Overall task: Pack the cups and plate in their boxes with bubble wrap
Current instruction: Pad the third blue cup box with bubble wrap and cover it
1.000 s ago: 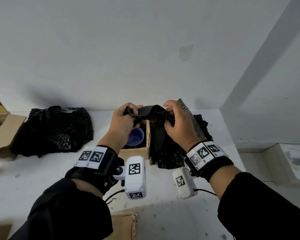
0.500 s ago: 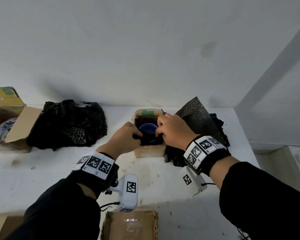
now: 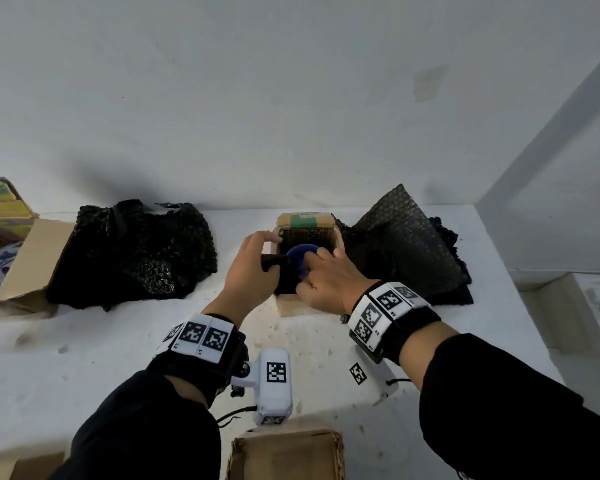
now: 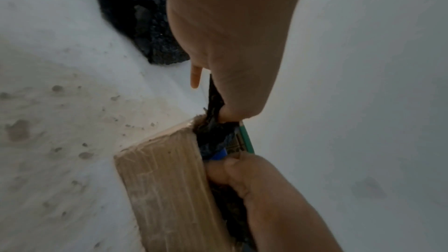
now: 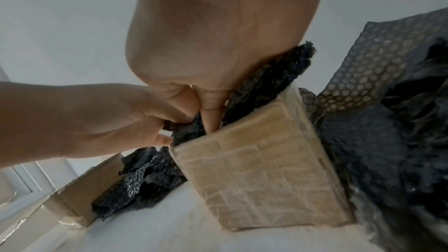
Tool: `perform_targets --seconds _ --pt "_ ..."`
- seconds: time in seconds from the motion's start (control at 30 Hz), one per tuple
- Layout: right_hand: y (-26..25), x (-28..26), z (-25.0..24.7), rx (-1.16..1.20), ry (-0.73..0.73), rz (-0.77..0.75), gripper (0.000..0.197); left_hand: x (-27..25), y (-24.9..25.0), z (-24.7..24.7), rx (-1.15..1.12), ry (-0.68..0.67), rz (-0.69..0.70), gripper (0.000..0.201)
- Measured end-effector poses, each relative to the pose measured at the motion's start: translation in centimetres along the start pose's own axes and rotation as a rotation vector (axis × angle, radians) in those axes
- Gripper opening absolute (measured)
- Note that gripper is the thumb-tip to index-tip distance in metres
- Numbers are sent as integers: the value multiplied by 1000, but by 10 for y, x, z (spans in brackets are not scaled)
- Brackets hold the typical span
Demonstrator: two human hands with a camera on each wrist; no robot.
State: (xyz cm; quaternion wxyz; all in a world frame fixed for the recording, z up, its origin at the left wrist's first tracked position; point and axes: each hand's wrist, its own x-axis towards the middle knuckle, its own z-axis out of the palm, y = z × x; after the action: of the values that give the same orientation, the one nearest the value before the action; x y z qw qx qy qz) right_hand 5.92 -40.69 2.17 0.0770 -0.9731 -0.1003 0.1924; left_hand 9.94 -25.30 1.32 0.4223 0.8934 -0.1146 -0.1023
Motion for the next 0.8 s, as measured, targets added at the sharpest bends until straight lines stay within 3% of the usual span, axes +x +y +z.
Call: perform_targets --seconds 0.07,0.2,0.3,0.4,0.47,0.6,0.7,0.8 --pt "-7 6 4 -18 -70 24 46 -1 -3 2 -119 5 -55 53" --pt "-16 17 7 12 -107 78 47 0 -9 4 -41 6 -60 57" --pt "-10 16 8 293 92 55 25 3 -10 2 -72 -9 -71 52" --pt "-4 15 15 528 363 -60 12 5 -10 0 -248 -20 -144 44" --pt "-5 14 18 586 439 -152 20 3 -8 0 -325 -34 -160 41" --pt "-10 13 20 474 473 -232 22 -8 -1 -2 -534 -76 -171 35" --pt "-8 10 24 334 422 -254 36 -12 -2 -2 -618 -120 -177 45" --pt "-1 7 28 214 407 -248 37 -12 -8 0 -655 -169 -193 50"
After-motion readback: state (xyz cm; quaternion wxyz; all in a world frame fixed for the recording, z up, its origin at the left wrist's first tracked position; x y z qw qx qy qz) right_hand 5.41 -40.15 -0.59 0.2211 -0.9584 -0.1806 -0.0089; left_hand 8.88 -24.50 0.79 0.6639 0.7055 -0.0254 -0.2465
